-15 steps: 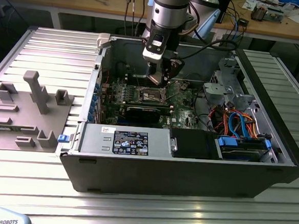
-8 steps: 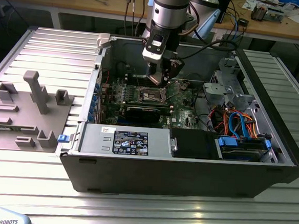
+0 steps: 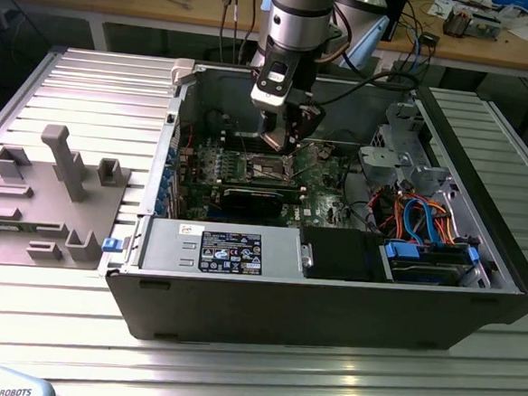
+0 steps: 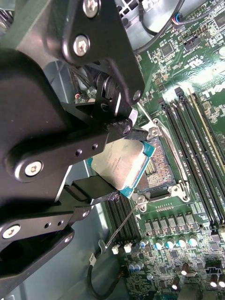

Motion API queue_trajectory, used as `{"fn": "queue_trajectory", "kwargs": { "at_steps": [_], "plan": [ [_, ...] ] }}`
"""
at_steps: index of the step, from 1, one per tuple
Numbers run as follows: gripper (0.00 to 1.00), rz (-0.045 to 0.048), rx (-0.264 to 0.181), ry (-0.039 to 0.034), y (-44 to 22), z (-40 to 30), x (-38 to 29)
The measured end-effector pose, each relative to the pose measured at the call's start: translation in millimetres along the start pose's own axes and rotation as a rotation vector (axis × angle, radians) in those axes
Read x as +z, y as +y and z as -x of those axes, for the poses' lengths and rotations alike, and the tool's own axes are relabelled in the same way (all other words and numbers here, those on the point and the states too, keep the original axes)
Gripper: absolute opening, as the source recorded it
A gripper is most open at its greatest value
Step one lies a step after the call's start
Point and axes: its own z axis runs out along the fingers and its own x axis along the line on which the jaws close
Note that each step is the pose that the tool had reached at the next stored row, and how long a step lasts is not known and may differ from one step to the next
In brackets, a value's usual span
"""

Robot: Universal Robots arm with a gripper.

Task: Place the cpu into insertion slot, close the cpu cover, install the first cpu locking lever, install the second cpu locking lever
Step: 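Place the cpu into insertion slot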

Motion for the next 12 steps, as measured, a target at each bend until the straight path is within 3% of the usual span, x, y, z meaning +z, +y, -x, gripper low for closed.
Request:
{"fn": "queue_trajectory", "kwargs": {
  "at_steps": [7,10,12],
  "plan": [
    [0.54,-0.0029,0.024,-0.0051,-0.1,0.0,1.2],
    [0.54,-0.0113,0.031,-0.0163,-0.1,0.0,1.5],
    [0.54,-0.0135,0.036,-0.0191,-0.1,0.0,1.6]
  ]
}}
